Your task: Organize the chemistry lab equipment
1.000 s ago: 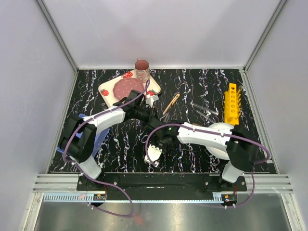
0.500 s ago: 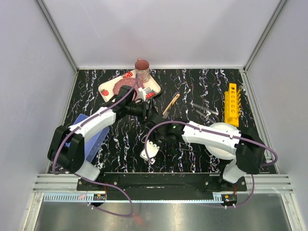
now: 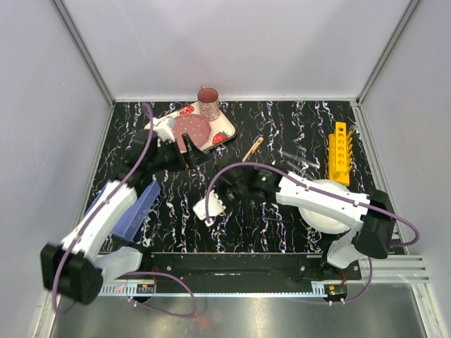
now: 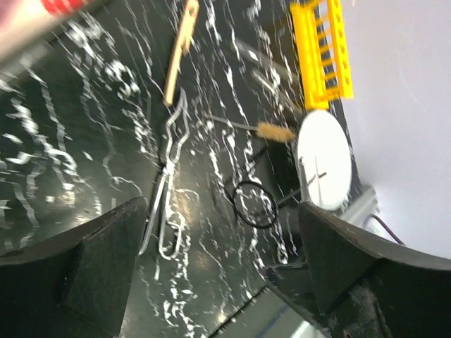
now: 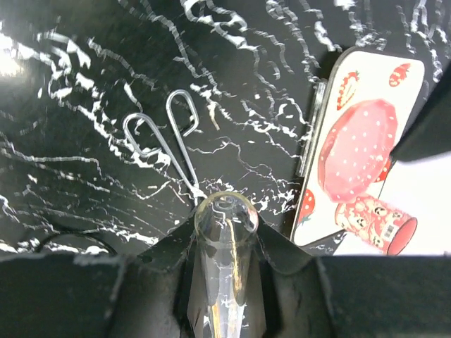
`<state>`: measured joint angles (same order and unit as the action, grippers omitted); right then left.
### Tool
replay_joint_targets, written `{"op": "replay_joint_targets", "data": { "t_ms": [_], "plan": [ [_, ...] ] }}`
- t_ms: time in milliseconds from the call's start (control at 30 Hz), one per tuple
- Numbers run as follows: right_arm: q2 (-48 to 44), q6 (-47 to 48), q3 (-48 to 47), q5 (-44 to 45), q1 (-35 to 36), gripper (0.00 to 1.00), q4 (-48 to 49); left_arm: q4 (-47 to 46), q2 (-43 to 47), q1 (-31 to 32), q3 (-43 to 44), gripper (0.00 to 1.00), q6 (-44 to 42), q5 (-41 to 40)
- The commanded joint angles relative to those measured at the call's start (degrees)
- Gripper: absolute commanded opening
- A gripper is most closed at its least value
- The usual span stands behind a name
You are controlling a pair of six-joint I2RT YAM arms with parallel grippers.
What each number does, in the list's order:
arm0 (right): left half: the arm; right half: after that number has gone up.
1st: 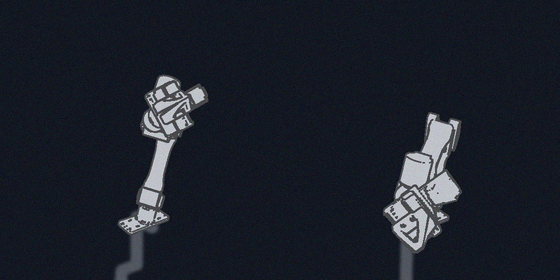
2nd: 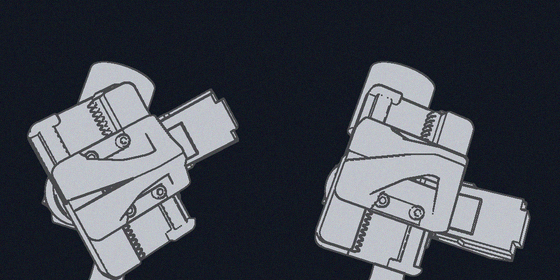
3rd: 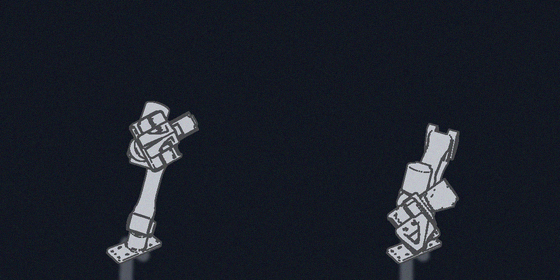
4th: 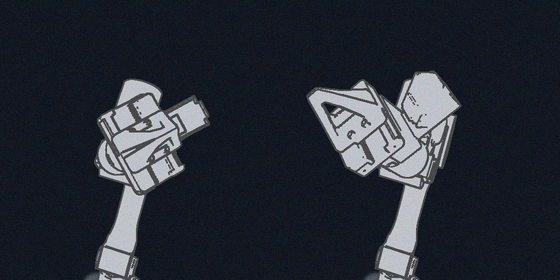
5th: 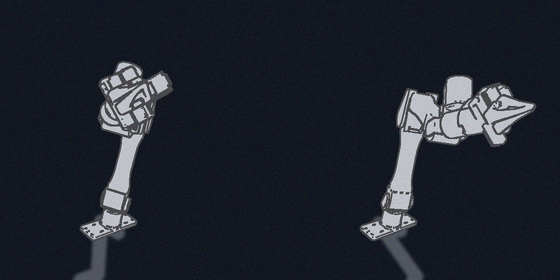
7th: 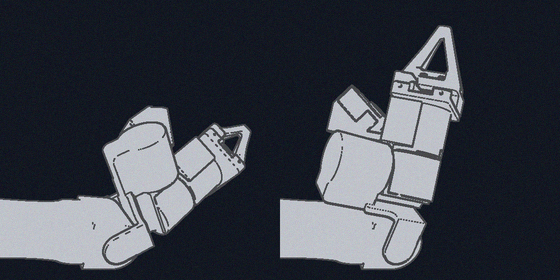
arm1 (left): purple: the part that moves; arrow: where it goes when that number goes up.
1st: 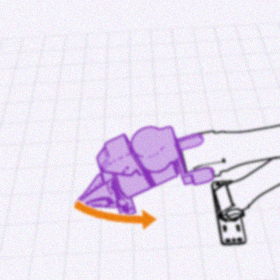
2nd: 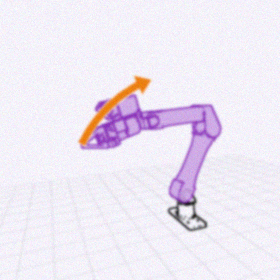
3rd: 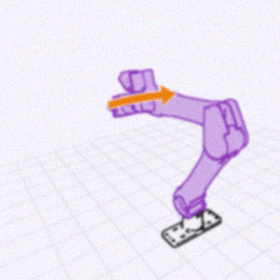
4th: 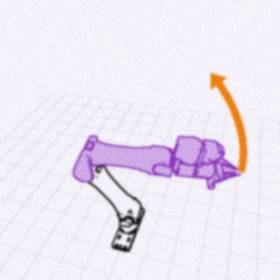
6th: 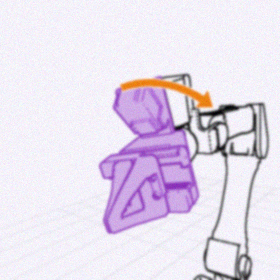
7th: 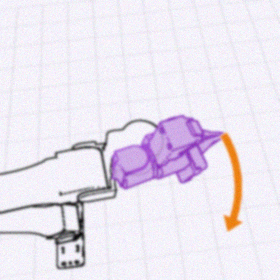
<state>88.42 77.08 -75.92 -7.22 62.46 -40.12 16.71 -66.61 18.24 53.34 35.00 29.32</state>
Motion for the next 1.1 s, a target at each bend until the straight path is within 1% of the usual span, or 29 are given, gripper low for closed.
{"op": "replay_joint_targets", "data": {
  "t_ms": [0,33,100,133,200,233,267,333,367,400,467,500,600,633,700,733,800,833,933,967,1000,1067],
  "plan": [
    [-4.04,-16.77,-7.04,-5.08,-0.84,0.13,-2.33,-5.80,14.64,-0.05,-5.59,0.93,-4.85,-19.01],
    [-4.22,-20.18,-7.48,-6.04,-1.19,0.13,-2.59,-8.86,20.50,-0.05,-7.36,0.96,-6.08,-20.78],
    [-4.84,-23.71,-8.80,-7.45,-3.03,0.14,-2.95,-14.22,26.32,-0.13,-12.88,0.99,-6.79,-24.72],
    [-4.93,-27.21,-9.42,-9.11,-3.83,0.14,-3.12,-15.29,30.97,-0.22,-14.57,0.99,-7.49,-25.97],
    [-5.01,-31.35,-11.78,-12.79,-7.69,0.14,-3.21,-16.53,35.39,-0.22,-18.60,0.99,-7.15,-29.13],
    [-5.01,-35.90,-12.58,-14.38,-9.09,0.15,-3.21,-16.45,37.06,-0.22,-19.67,0.99,-7.32,-29.15],
    [-5.19,-37.86,-13.37,-15.62,-12.33,0.15,-3.04,-16.53,39.86,-0.31,-20.64,0.99,-7.49,-29.15],
    [-5.63,-43.12,-14.78,-18.96,-15.68,0.14,-2.25,-15.75,41.81,-0.31,-22.40,0.99,-9.07,-28.27],
    [-6.06,-44.72,-15.13,-20.01,-17.35,0.15,-1.98,-15.05,42.52,-0.31,-22.58,0.99,-9.51,-27.83],
    [-6.33,-46.13,-15.31,-21.15,-20.67,0.15,-1.55,-13.30,42.53,-0.31,-22.41,0.99,-10.65,-26.78],
    [-7.20,-50.08,-15.14,-23.36,-23.77,0.15,-0.15,-11.45,41.92,-0.31,-20.92,0.99,-11.97,-25.29],
    [-7.47,-50.97,-14.79,-24.23,-27.26,0.15,0.47,-9.17,41.56,-0.31,-20.21,0.99,-13.80,-24.23],
    [-9.05,-54.48,-13.21,-25.29,-32.55,0.15,3.28,-5.39,39.99,-0.31,-17.49,0.99,-18.11,-21.95],
    [-9.58,-56.58,-12.77,-25.73,-36.23,0.15,4.95,-4.94,39.54,-0.31,-17.05,0.99,-18.91,-21.42],
    [-10.46,-58.70,-11.89,-26.87,-39.85,0.15,6.54,-4.23,38.93,-0.31,-16.52,0.99,-20.75,-19.49],
    [-10.99,-60.80,-11.62,-26.88,-43.87,0.15,8.37,-3.97,38.23,-0.31,-16.43,0.99,-21.20,-19.04],
    [-11.69,-63.79,-10.39,-27.40,-48.37,0.15,10.31,-2.57,37.61,-0.40,-16.43,0.99,-22.69,-18.25],
    [-12.65,-64.68,-9.69,-27.41,-52.66,0.15,12.50,-1.86,37.43,-0.31,-16.43,0.99,-23.31,-18.16],
    [-14.50,-68.02,-6.44,-28.63,-59.80,0.15,17.50,1.30,37.78,-0.31,-16.60,0.99,-26.47,-18.42],
    [-14.68,-69.07,-4.95,-29.24,-64.95,0.15,18.84,2.26,37.95,-0.31,-16.26,0.99,-27.52,-18.60],
    [-14.86,-70.65,-4.42,-29.77,-66.83,0.15,19.89,4.54,38.04,-0.40,-15.90,0.99,-29.88,-18.77],
    [-14.77,-71.97,-2.93,-30.04,-72.27,0.16,23.49,4.65,39.27,-0.05,-16.16,0.99,-30.17,-19.30]
  ]
}}
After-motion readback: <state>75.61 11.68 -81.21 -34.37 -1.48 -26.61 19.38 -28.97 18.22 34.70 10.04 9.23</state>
